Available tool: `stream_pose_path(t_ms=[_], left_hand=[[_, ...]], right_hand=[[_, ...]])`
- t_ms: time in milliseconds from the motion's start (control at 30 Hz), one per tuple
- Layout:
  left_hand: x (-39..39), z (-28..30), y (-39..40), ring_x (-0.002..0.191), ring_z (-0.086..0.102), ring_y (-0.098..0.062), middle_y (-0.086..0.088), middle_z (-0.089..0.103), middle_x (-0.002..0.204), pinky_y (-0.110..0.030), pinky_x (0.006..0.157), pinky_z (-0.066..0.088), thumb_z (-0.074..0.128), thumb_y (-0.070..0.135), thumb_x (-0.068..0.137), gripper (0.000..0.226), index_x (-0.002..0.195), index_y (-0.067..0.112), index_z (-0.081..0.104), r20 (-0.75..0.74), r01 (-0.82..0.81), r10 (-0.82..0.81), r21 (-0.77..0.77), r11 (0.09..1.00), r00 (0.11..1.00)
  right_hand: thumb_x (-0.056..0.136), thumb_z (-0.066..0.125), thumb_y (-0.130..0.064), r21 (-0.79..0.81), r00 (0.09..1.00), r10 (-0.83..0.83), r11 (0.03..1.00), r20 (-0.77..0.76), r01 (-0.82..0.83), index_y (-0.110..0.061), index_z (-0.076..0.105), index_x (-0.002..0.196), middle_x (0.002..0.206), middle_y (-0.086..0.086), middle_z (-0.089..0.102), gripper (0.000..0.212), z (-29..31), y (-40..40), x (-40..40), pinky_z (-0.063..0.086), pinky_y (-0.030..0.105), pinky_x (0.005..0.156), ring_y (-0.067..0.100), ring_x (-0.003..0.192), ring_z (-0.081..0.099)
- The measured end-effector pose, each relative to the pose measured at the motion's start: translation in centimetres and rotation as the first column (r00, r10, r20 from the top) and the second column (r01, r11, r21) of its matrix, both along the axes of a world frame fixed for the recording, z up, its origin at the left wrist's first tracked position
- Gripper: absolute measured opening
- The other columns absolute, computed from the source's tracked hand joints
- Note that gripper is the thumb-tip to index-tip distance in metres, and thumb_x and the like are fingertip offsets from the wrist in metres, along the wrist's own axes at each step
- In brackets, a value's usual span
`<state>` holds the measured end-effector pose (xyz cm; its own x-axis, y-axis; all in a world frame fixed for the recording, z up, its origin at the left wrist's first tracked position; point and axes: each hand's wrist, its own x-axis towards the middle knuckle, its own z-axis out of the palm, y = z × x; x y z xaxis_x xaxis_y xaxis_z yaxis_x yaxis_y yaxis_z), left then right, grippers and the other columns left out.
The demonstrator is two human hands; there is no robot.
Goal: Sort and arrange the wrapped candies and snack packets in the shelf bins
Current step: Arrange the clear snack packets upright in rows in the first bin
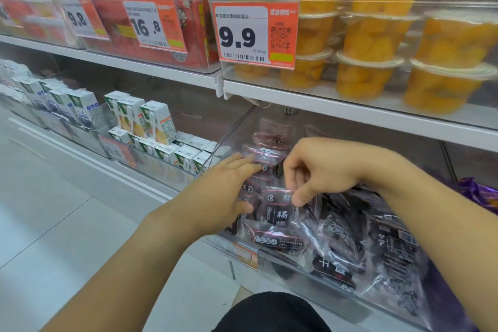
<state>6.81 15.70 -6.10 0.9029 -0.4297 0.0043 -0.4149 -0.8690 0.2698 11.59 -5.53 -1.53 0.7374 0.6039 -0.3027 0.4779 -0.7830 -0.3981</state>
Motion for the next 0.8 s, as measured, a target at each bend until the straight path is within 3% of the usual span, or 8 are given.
stream_pose_path(t_ms=[67, 167, 267, 333, 433, 500, 700, 800], left_hand=[[-0.7, 1.0, 0.3, 0.146, 0.015, -0.004, 0.014, 0.03, 0.156, -0.011, 0.114, 0.006, 0.068, 0.036, 0.09, 0.068, 0.149, 0.03, 0.036, 0.071, -0.009, 0.014, -0.081, 0.997, 0.997], [-2.0, 3.0, 0.8, 0.105, 0.049, 0.001, 0.016, 0.059, 0.109, -0.013, 0.091, 0.038, 0.068, 0.045, 0.087, 0.025, 0.108, 0.032, 0.065, 0.217, -0.036, 0.078, -0.19, 0.981, 0.973], [-2.9, 3.3, 1.0, 0.076, 0.059, 0.005, 0.012, 0.067, 0.077, -0.007, 0.065, 0.043, 0.071, 0.049, 0.083, 0.022, 0.084, 0.027, 0.071, 0.023, -0.106, 0.11, -0.111, 0.988, 0.994], [-2.9, 2.3, 0.8, 0.074, 0.06, 0.01, 0.009, 0.071, 0.082, -0.002, 0.069, 0.044, 0.077, 0.049, 0.078, 0.029, 0.094, 0.024, 0.074, -0.119, -0.091, 0.088, -0.02, 0.996, 0.989], [-2.3, 1.2, 0.1, 0.08, 0.065, 0.0, 0.008, 0.072, 0.09, -0.021, 0.078, 0.056, 0.086, 0.043, 0.071, 0.041, 0.101, 0.02, 0.073, -0.204, -0.108, 0.102, -0.021, 0.994, 0.974], [-1.8, 0.9, -0.6, 0.08, 0.068, -0.006, 0.005, 0.073, 0.09, -0.027, 0.077, 0.057, 0.089, 0.036, 0.069, 0.038, 0.098, 0.017, 0.073, -0.231, -0.11, 0.103, -0.018, 0.994, 0.967], [-1.3, 0.7, -0.5, 0.071, 0.065, 0.003, 0.011, 0.07, 0.076, -0.007, 0.061, 0.047, 0.084, 0.022, 0.077, 0.017, 0.092, 0.018, 0.076, -0.255, -0.09, 0.073, -0.058, 0.994, 0.964], [-2.0, 2.4, 1.3, 0.078, 0.065, 0.005, 0.016, 0.071, 0.08, -0.011, 0.069, 0.049, 0.075, 0.022, 0.086, 0.01, 0.095, 0.026, 0.077, -0.167, -0.135, 0.106, -0.169, 0.976, 0.98]], right_hand=[[0.074, 0.087, -0.025, 0.147, 0.999, 0.01, 0.989, -0.036, -0.004, -0.024, 0.071, 0.077, 0.075, -0.006, 0.073, 0.017, 0.5, -0.5, 0.1, 0.055, 0.04, 0.077, 0.016, 0.074, 0.068], [0.075, 0.085, -0.017, 0.23, 0.998, 0.041, 0.973, -0.049, -0.029, -0.023, 0.066, 0.075, 0.083, -0.003, 0.073, 0.02, 0.3, -0.5, 0.0, 0.056, 0.044, 0.081, 0.018, 0.077, 0.069], [0.074, 0.084, -0.009, 0.274, 0.999, 0.042, 0.961, -0.027, -0.033, -0.021, 0.064, 0.074, 0.086, 0.002, 0.076, 0.024, 0.1, -0.7, 0.2, 0.057, 0.047, 0.084, 0.019, 0.082, 0.073], [0.074, 0.083, -0.002, 0.35, 1.0, 0.006, 0.937, -0.016, 0.0, -0.017, 0.062, 0.073, 0.083, 0.005, 0.076, 0.026, 0.2, -1.0, 0.3, 0.058, 0.048, 0.082, 0.023, 0.083, 0.074], [0.075, 0.081, -0.009, 0.492, 0.998, -0.052, 0.868, -0.035, 0.063, -0.017, 0.06, 0.077, 0.079, 0.0, 0.07, 0.023, 0.4, -0.9, 0.6, 0.053, 0.034, 0.065, 0.018, 0.068, 0.064], [0.079, 0.08, -0.014, 0.549, 0.992, -0.102, 0.827, -0.072, 0.125, -0.018, 0.061, 0.083, 0.076, 0.002, 0.066, 0.02, 0.5, -0.6, 0.6, 0.047, 0.03, 0.063, 0.014, 0.065, 0.058], [0.089, 0.063, -0.008, 0.446, 0.974, -0.174, 0.867, -0.144, 0.22, -0.012, 0.067, 0.095, 0.088, 0.009, 0.075, 0.008, -0.6, -0.1, 0.3, 0.055, 0.028, 0.063, 0.012, 0.069, 0.066], [0.092, 0.054, -0.005, 0.498, 0.944, -0.219, 0.807, -0.246, 0.317, -0.004, 0.064, 0.093, 0.084, 0.009, 0.063, 0.01, -0.5, 0.1, 0.5, 0.057, 0.033, 0.066, 0.015, 0.074, 0.058]])
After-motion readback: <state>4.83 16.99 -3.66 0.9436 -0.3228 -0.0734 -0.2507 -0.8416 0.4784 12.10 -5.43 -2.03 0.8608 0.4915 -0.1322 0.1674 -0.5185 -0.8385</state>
